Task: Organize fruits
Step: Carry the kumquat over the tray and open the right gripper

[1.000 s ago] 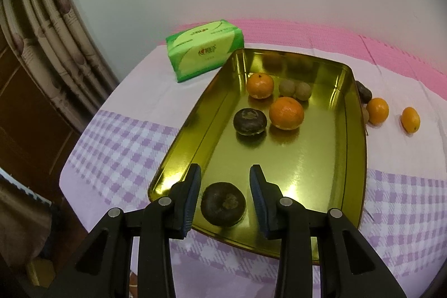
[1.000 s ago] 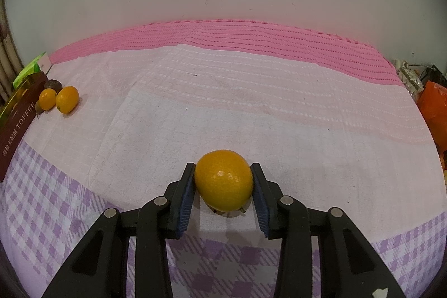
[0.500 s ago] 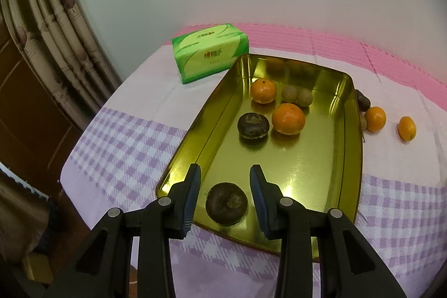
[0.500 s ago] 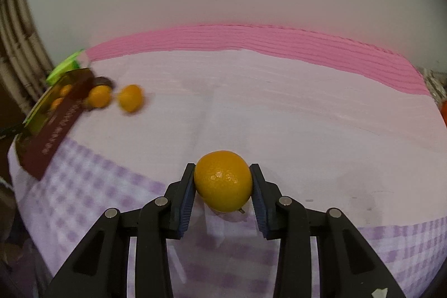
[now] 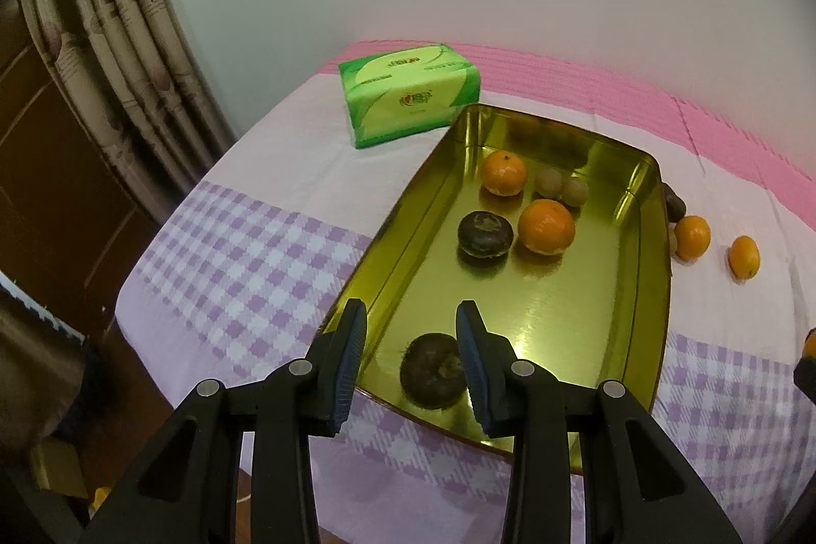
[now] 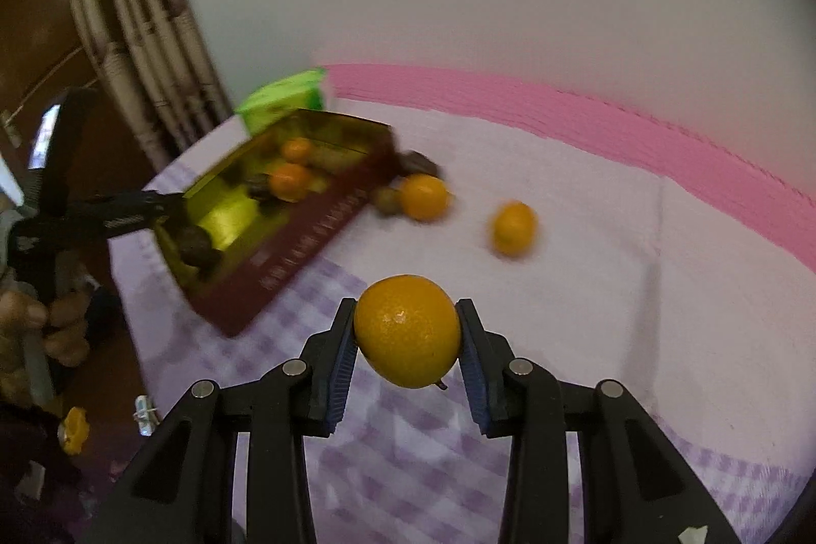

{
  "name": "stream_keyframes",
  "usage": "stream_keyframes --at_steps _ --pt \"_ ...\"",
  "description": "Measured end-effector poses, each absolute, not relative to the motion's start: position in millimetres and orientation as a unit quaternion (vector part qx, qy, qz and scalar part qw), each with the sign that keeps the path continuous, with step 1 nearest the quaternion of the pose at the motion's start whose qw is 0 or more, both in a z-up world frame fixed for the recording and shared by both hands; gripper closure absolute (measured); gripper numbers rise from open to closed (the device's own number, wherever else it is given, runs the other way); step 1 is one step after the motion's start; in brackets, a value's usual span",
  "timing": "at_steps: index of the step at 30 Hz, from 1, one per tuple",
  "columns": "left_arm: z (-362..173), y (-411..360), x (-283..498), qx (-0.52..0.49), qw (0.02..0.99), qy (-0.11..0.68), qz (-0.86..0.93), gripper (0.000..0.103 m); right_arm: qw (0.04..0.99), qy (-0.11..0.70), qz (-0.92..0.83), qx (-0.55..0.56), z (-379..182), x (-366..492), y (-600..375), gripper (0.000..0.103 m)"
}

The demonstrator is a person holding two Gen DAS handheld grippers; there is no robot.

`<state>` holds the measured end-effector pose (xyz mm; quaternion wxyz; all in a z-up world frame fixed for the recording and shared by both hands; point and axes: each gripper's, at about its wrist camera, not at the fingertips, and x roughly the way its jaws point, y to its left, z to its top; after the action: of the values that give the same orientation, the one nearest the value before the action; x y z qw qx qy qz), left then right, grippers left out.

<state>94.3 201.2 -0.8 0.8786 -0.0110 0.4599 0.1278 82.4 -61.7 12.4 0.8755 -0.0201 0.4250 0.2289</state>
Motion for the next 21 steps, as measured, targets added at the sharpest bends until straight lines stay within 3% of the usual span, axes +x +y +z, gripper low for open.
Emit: stream_keyframes --at_steps 21 --pt "0 237 93 -0.046 0.862 0.469 0.188 0.062 0.843 0.422 0.329 -0.060 27 117 70 0.068"
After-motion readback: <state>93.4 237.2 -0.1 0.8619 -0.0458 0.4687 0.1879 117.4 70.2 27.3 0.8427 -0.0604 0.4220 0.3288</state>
